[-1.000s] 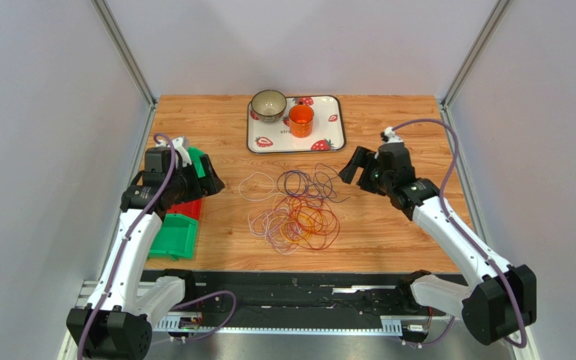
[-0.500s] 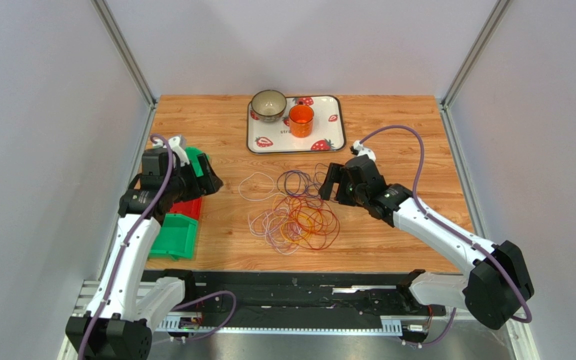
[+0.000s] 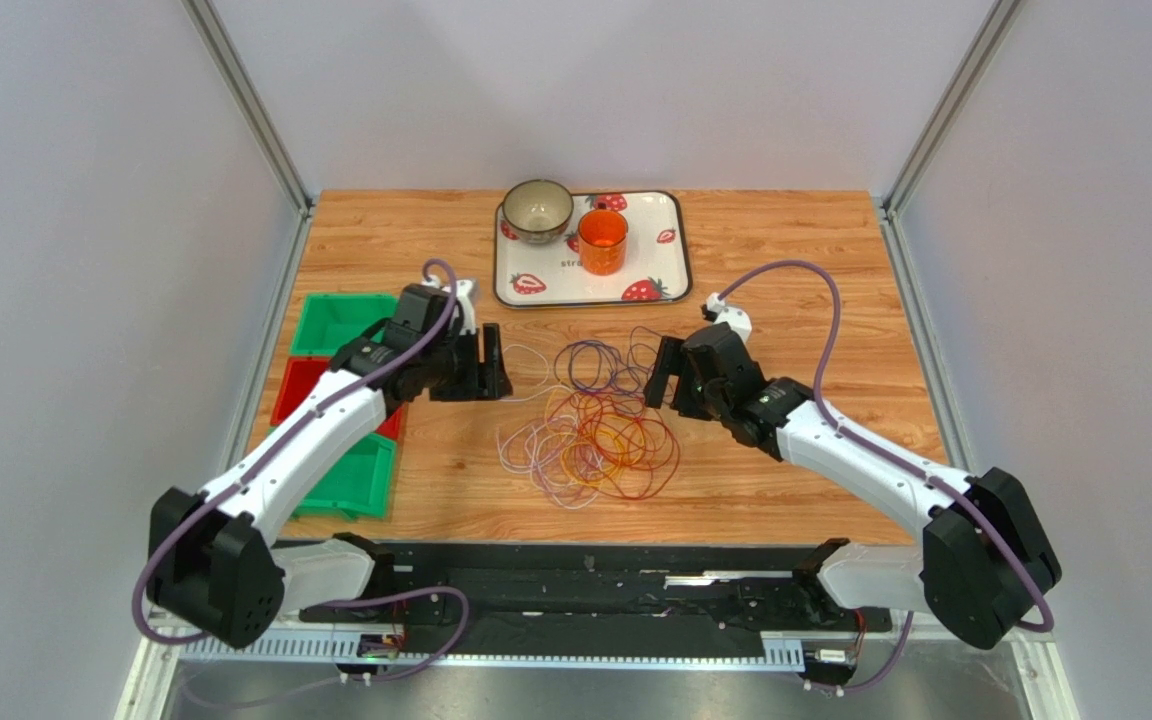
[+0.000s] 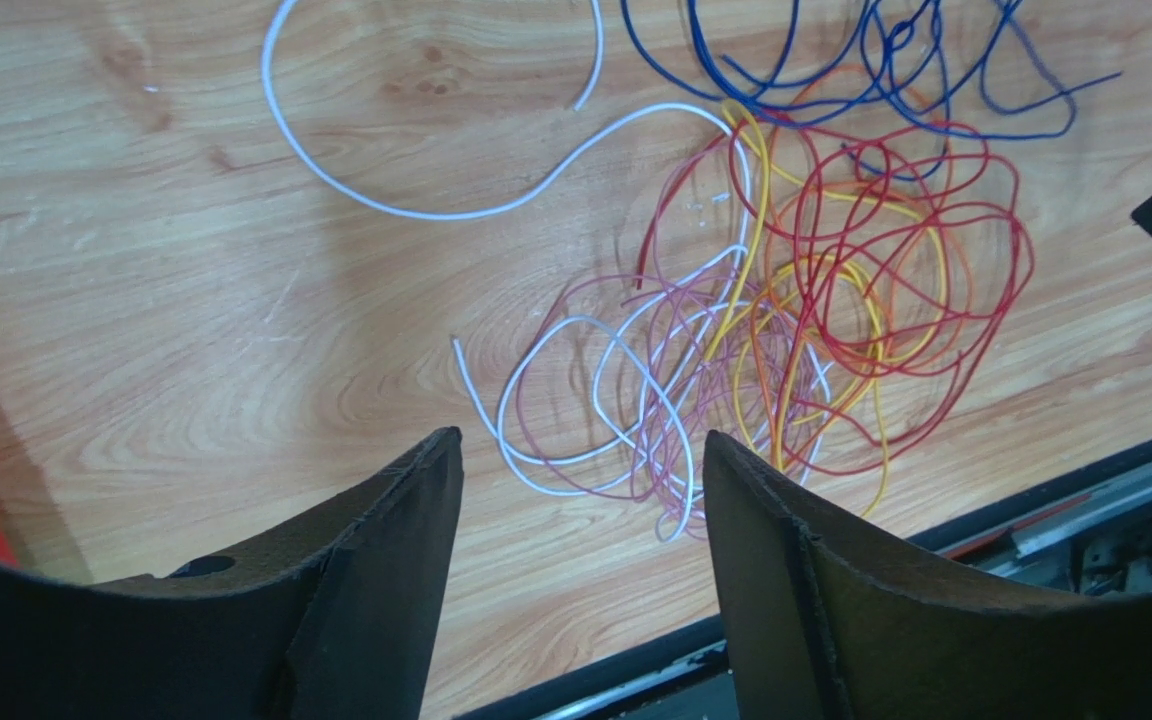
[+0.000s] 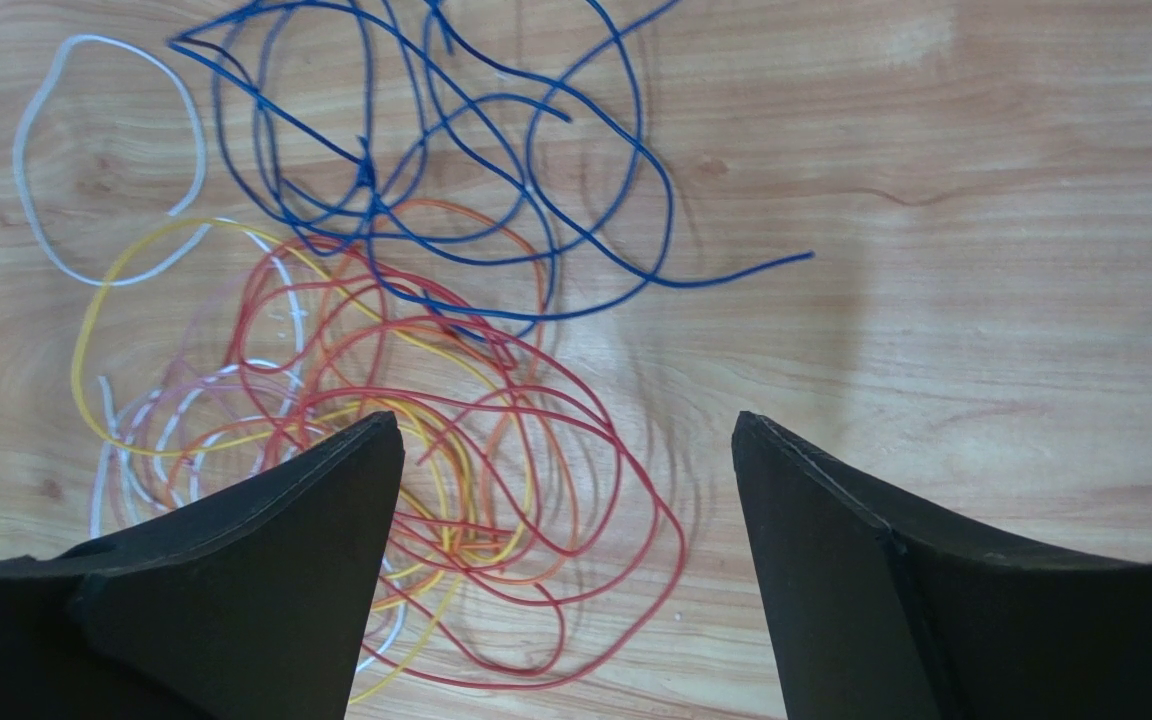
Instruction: Untangle the cables
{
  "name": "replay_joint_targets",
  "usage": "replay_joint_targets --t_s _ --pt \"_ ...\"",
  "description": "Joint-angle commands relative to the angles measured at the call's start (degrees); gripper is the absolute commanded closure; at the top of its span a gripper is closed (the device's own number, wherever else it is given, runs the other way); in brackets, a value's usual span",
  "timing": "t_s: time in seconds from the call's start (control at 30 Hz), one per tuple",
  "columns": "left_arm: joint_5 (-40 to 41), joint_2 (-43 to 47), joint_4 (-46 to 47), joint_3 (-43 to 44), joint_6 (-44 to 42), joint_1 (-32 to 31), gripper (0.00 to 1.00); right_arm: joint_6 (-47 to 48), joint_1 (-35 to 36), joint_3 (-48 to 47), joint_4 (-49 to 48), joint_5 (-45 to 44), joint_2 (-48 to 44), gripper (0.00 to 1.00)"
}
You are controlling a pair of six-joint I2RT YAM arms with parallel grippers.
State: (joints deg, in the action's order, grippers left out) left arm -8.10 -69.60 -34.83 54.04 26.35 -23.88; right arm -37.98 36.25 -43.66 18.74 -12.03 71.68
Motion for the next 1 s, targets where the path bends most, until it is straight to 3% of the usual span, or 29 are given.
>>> replay_joint_targets --t_s 0.0,0.23,0.47,0.97 --pt "4.0 -4.9 3.5 3.2 1.4 -4.2 0.33 1.0 0.2 3.0 -4.4 -2.8 -0.1 0.15" --pt "7.8 -5.5 3.2 -1.0 6.4 -10.2 0.36 1.9 -0.4 4.6 -7.8 -2.2 -0.1 0.14" --pt "7.6 -5.2 5.7 -6.8 8.4 -10.5 0.44 2.5 -0.7 4.1 -8.4 -0.1 1.6 0.14" --pt "6.0 -7.0 11.1 -10.0 8.5 -12.5 0.47 2.7 -1.0 3.2 -8.2 0.9 3.4 0.15"
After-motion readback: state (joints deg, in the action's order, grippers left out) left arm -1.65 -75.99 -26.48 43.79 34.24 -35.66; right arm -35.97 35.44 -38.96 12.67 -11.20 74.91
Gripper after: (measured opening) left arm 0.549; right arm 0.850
